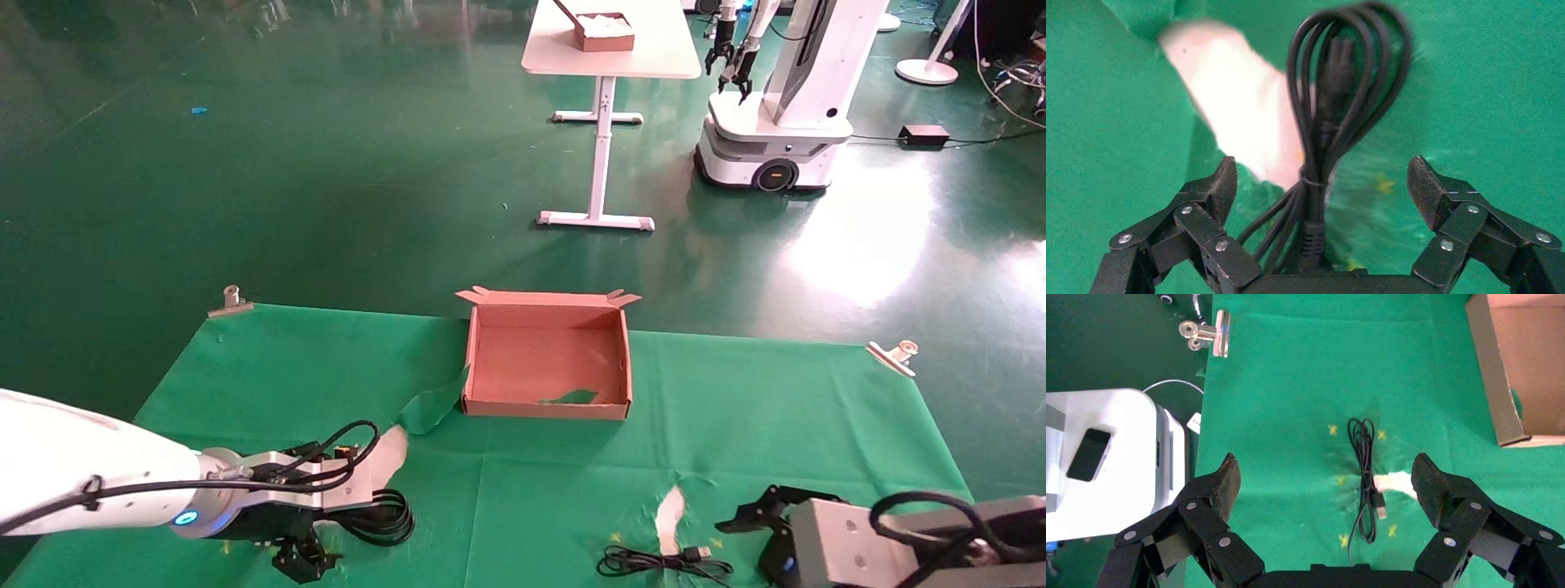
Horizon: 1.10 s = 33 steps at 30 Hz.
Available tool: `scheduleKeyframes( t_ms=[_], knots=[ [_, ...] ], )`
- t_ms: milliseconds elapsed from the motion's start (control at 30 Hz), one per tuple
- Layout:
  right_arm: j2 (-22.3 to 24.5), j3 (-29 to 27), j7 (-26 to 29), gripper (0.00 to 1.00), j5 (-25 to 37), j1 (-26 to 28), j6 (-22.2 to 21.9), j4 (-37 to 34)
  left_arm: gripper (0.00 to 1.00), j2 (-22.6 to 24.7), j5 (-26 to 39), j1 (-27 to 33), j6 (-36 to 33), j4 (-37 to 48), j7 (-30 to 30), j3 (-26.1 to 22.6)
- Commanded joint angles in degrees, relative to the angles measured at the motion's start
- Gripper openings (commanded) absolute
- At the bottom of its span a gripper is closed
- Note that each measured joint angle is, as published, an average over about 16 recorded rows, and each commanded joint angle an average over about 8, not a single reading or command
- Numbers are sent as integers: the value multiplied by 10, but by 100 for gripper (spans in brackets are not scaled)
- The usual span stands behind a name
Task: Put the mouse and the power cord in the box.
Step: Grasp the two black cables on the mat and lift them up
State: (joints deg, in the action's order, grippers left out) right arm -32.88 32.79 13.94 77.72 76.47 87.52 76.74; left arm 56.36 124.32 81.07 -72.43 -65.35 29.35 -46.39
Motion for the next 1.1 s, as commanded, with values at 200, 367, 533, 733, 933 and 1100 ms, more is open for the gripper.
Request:
scheduleKeyframes(
  t_ms=[200, 367, 533, 733, 933, 1100],
  knots=[
    [9, 6, 0, 100, -6, -2, -2, 0, 100, 22, 29, 5, 29, 42, -3, -7],
    [5, 11, 2, 100, -9, -1, -7, 1, 100, 29, 33, 7, 39, 62, -8, -8],
    [-6, 19, 6, 100, -2, 5, -8, -1, 100, 35, 34, 7, 46, 82, -12, -9],
    [-22, 39, 23, 100, 16, 14, 2, -8, 100, 39, 34, 10, 52, 98, -19, -9],
    [-36, 55, 34, 100, 27, 20, 5, -17, 100, 41, 32, 14, 54, 106, -24, -8],
    [-45, 68, 36, 100, 40, 21, 6, -17, 100, 43, 29, 17, 56, 117, -25, -6]
  ],
)
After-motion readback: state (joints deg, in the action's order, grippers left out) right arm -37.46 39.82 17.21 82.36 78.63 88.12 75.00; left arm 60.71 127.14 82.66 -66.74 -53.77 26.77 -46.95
